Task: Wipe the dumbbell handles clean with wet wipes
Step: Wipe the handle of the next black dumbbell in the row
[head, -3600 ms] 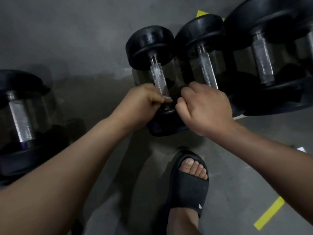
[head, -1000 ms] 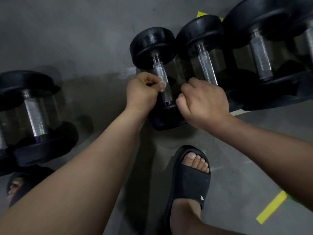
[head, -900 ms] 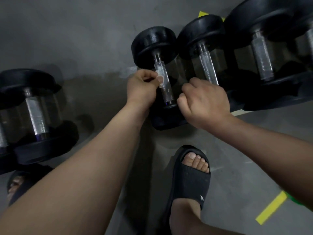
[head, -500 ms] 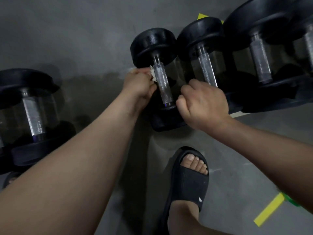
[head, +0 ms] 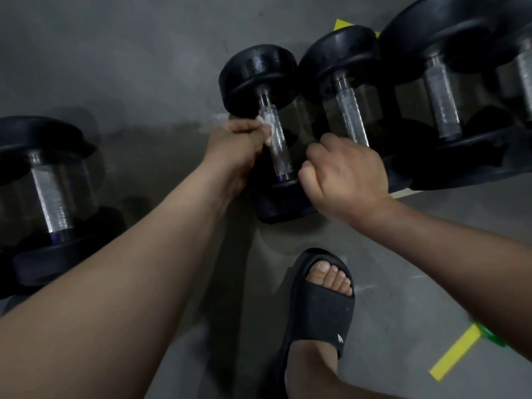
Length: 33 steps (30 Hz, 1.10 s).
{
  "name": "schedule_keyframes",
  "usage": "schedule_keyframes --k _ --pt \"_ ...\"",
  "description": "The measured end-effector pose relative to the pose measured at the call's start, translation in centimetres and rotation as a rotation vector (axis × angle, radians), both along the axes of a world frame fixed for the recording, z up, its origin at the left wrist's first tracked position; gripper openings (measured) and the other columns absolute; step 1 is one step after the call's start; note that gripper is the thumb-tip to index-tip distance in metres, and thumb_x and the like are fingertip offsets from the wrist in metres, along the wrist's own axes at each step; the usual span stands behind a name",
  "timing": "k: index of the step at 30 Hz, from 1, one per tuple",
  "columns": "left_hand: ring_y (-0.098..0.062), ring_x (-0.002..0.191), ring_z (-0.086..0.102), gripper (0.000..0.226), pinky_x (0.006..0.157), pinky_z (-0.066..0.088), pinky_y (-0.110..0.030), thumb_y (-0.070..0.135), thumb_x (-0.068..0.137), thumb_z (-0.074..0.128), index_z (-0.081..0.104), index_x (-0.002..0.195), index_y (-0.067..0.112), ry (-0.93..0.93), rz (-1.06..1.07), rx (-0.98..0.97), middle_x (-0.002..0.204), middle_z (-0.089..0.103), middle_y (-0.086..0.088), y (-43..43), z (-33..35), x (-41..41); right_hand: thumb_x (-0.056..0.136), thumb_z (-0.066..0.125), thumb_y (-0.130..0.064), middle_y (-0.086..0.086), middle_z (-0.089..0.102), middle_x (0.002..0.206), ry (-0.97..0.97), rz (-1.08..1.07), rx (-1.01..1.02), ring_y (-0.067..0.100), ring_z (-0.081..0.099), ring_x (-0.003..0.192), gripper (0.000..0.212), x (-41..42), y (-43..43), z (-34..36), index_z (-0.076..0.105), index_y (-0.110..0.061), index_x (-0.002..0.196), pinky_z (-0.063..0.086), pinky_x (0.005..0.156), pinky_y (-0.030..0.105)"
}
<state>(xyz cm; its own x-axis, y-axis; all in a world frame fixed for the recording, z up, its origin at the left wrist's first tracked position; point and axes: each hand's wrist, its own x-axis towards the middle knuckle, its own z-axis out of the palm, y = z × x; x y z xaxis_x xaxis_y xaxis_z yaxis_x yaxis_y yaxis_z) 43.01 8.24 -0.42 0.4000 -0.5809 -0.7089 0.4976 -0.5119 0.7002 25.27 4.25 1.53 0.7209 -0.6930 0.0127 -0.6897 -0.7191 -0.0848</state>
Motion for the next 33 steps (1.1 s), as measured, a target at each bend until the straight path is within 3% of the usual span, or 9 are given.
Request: schedule_keyframes --k 3,5,9,13,18,22,27,31,33 --pt "-0.016 0.064 0.064 0.01 0.067 0.055 -0.028 0.004 0.082 0.079 0.07 0.085 0.005 -0.098 -0.37 0.059 0.08 0.072 -0.016 2.9 0.3 -0.5 0.091 0.044 -0.032 0.008 0.057 0.078 -0.008 -0.001 0.006 0.032 0.055 0.066 0.031 0.0 0.0 -0.1 0.058 -0.011 0.074 0.022 0.056 0.032" --pt "-0.019 0.072 0.066 0.017 0.074 0.056 -0.034 0.006 0.075 0.086 0.071 0.084 0.002 -0.218 -0.476 0.102 0.086 0.075 -0.018 3.3 0.1 -0.7 0.09 0.043 -0.032 0.009 0.057 0.077 -0.018 -0.004 0.011 0.032 0.055 0.066 0.032 0.1 0.1 0.0 0.058 -0.011 0.073 0.023 0.055 0.033" --pt "-0.016 0.065 0.07 0.022 0.069 0.06 -0.034 0.019 0.068 0.091 0.074 0.076 0.008 -0.372 -0.292 0.092 0.07 0.074 -0.005 1.2 0.1 -0.6 0.09 0.044 -0.032 0.009 0.057 0.077 -0.03 -0.008 0.01 0.032 0.054 0.065 0.031 0.0 0.1 0.0 0.057 -0.01 0.072 0.023 0.054 0.033" --pt "-0.011 0.071 0.071 0.027 0.077 0.061 -0.035 0.027 0.07 0.09 0.064 0.063 0.023 -0.54 -0.085 0.12 0.07 0.073 0.006 -2.0 0.7 -0.7 0.091 0.045 -0.032 0.009 0.057 0.077 -0.031 -0.002 0.015 0.032 0.055 0.065 0.031 0.0 0.1 0.0 0.058 -0.01 0.073 0.024 0.055 0.033" --pt "-0.006 0.081 0.065 0.008 0.078 0.054 -0.028 0.025 0.087 0.074 0.071 0.082 0.02 -0.775 -0.282 -0.011 0.086 0.07 0.008 -1.0 1.0 -1.5 0.091 0.044 -0.035 0.008 0.057 0.077 -0.027 0.001 0.01 0.031 0.055 0.066 0.033 -0.1 0.0 0.0 0.059 -0.011 0.073 0.022 0.057 0.032" --pt "-0.013 0.099 0.061 0.024 0.089 0.045 -0.019 0.017 0.093 0.059 0.073 0.112 0.016 -0.935 -0.537 -0.109 0.114 0.058 -0.001 0.9 1.1 -0.6 0.092 0.044 -0.035 0.007 0.057 0.076 -0.031 0.006 0.01 0.03 0.054 0.065 0.033 -0.2 0.0 0.0 0.058 -0.012 0.073 0.021 0.057 0.032" --pt "-0.014 0.096 0.064 0.021 0.091 0.049 -0.02 0.011 0.09 0.061 0.073 0.105 0.018 -0.949 -0.439 -0.116 0.11 0.054 0.001 -0.4 0.5 0.3 0.091 0.047 -0.032 0.006 0.055 0.073 -0.058 -0.019 0.012 0.029 0.054 0.064 0.03 -0.5 0.1 0.0 0.056 -0.013 0.07 0.02 0.056 0.031" --pt "-0.003 0.08 0.055 0.013 0.071 0.043 -0.011 0.019 0.086 0.071 0.06 0.093 0.022 -0.999 -0.325 -0.059 0.1 0.06 0.001 -1.1 0.4 0.3 0.089 0.045 -0.041 -0.001 0.052 0.076 -0.037 -0.065 0.103 0.024 0.053 0.068 0.03 -0.2 -0.2 0.7 0.053 -0.018 0.071 0.021 0.055 0.028" --pt "-0.001 0.076 0.054 0.013 0.069 0.041 -0.008 0.021 0.086 0.071 0.059 0.088 0.024 -1.012 -0.307 -0.056 0.096 0.061 0.001 -0.6 0.0 0.1 0.087 0.046 -0.045 -0.005 0.051 0.079 -0.048 -0.132 0.265 0.019 0.049 0.073 0.028 0.4 -1.1 1.3 0.05 -0.021 0.073 0.032 0.056 0.03"
